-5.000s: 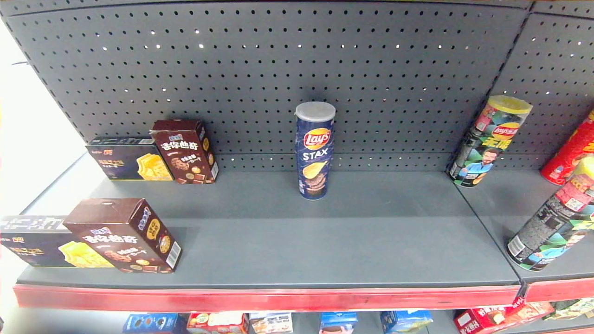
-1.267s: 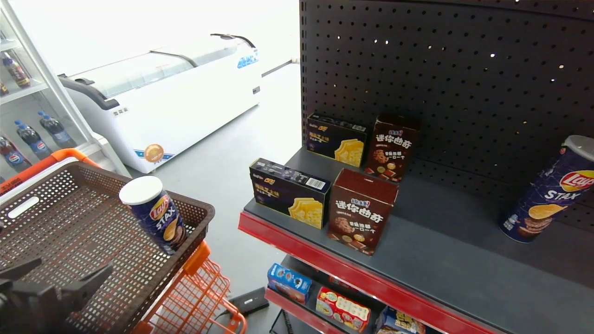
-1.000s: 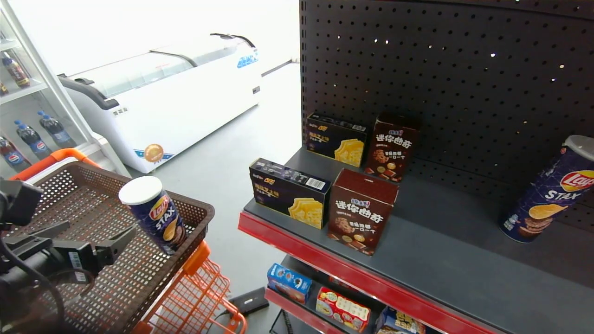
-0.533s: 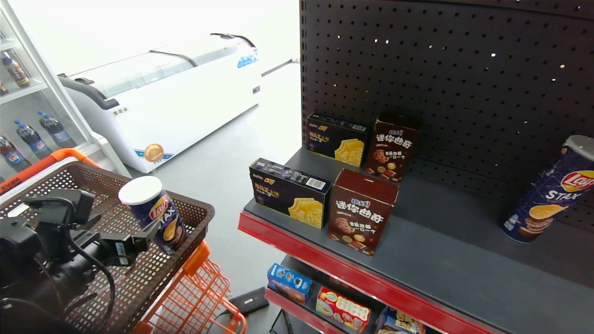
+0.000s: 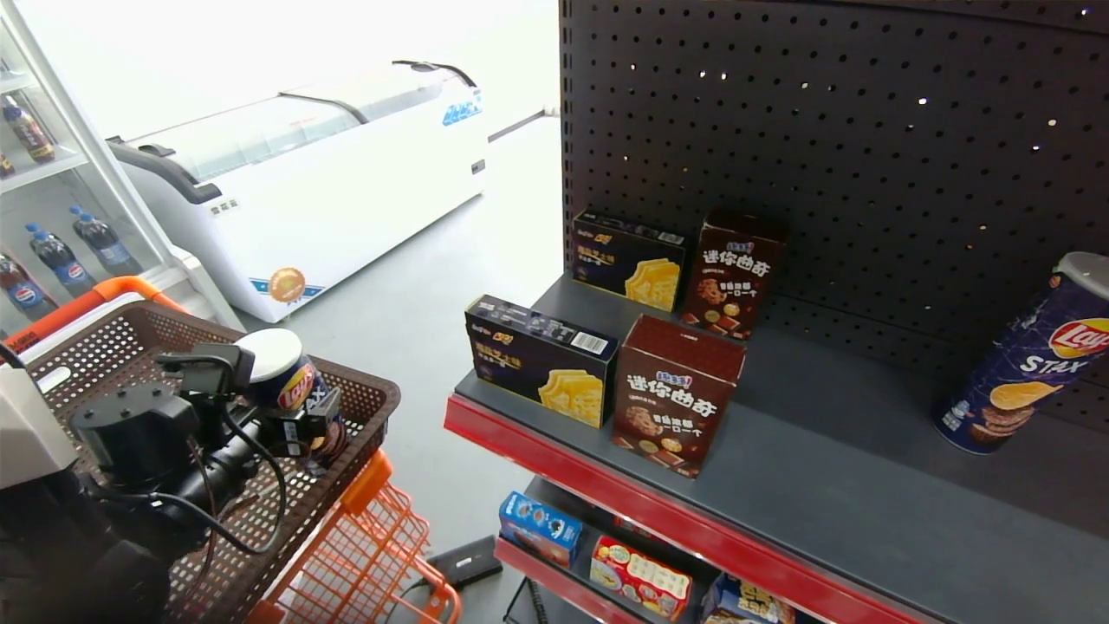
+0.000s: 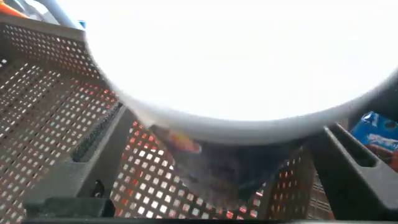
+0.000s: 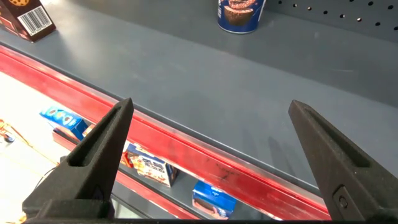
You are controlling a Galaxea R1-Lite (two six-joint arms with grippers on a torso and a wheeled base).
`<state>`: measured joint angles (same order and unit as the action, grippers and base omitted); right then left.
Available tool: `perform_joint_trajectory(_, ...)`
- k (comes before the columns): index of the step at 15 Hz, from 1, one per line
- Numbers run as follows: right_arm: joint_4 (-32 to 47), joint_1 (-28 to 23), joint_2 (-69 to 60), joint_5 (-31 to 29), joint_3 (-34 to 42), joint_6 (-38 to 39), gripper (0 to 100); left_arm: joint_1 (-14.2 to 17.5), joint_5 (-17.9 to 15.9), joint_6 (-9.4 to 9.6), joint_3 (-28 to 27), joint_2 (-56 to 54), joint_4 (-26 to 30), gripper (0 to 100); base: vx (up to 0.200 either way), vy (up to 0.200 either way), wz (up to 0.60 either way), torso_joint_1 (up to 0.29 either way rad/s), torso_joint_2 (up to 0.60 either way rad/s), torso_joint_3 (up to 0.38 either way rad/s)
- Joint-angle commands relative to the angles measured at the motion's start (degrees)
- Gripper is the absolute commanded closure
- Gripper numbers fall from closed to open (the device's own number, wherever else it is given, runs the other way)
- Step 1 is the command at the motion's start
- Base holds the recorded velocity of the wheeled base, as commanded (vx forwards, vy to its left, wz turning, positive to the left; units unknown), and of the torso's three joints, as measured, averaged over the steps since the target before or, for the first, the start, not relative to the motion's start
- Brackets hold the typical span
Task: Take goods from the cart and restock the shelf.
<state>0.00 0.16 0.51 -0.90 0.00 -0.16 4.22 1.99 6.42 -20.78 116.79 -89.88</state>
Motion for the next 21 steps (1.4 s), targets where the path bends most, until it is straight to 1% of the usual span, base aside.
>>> perform_joint_trajectory(1,0.00,0.02,0.02,0.02,0.00,-0.02,0,-0.35,0.03,-0.01,-3.30,4.59,-0.12,0,0.000,0.000,0.00,0.000,0.00,0.000)
perform_joint_trajectory(3,0.00,0.02,0.02,-0.06,0.00,-0.02,0,-0.61,-0.05,-0.10,-5.76,6.35,-0.12,0,0.000,0.000,0.00,0.000,0.00,0.000)
perform_joint_trajectory(4,0.00,0.02,0.02,-0.06,0.00,-0.02,0,-0.61,-0.05,-0.10,-7.08,6.88,-0.12,100,0.000,0.000,0.00,0.000,0.00,0.000)
perform_joint_trajectory(6,0.00,0.02,0.02,-0.06,0.00,-0.02,0,-0.53,-0.14,0.17,-9.80,7.93,-0.12,100,0.000,0.000,0.00,0.000,0.00,0.000)
perform_joint_trajectory(10,0.00,0.02,0.02,0.02,0.00,-0.02,0,-0.70,-0.14,0.17,-10.68,7.58,-0.12,100,0.000,0.000,0.00,0.000,0.00,0.000)
perform_joint_trajectory(11,0.00,0.02,0.02,-0.06,0.00,-0.02,0,-1.14,-0.14,0.17,-13.14,5.29,-0.12,100,0.000,0.000,0.00,0.000,0.00,0.000)
perform_joint_trajectory(12,0.00,0.02,0.02,-0.06,0.00,-0.02,0,-1.58,-0.32,-0.01,-14.20,2.57,0.23,100,0.000,0.000,0.00,0.000,0.00,0.000)
perform_joint_trajectory(13,0.00,0.02,0.02,0.02,0.00,-0.02,0,-1.84,-0.41,0.08,-15.25,0.11,1.99,100,0.000,0.000,0.00,0.000,0.00,0.000)
perform_joint_trajectory(14,0.00,0.02,0.02,-0.06,0.00,-0.02,0,-2.90,-0.32,0.08,-17.01,-3.23,6.56,100,0.000,0.000,0.00,0.000,0.00,0.000)
perform_joint_trajectory(16,0.00,0.02,0.02,0.02,0.00,-0.02,0,-3.60,-0.49,-0.01,-20.08,-9.30,15.09,100,0.000,0.000,0.00,0.000,0.00,0.000)
perform_joint_trajectory(17,0.00,0.02,0.02,0.02,0.00,-0.02,0,-4.22,-1.64,-0.18,-21.58,-12.02,19.57,100,0.000,0.000,0.00,0.000,0.00,0.000)
perform_joint_trajectory(18,0.00,0.02,0.02,-0.06,0.00,-0.02,0,-4.31,-3.48,-0.27,-22.37,-14.92,23.26,100,0.000,0.000,0.00,0.000,0.00,0.000)
perform_joint_trajectory(19,0.00,0.02,0.02,0.02,0.00,-0.02,0,-4.31,-4.10,-0.27,-22.46,-15.80,24.31,100,0.000,0.000,0.00,0.000,0.00,0.000)
perform_joint_trajectory(20,0.00,0.02,0.02,-0.06,0.00,-0.02,0,-4.39,-7.08,-0.36,-21.75,-20.72,29.06,100,0.000,0.000,0.00,0.000,0.00,0.000)
perform_joint_trajectory(21,0.00,0.02,0.02,0.02,0.00,-0.02,0,-4.75,-9.19,-0.54,-21.67,-26.17,33.10,100,0.000,0.000,0.00,0.000,0.00,0.000)
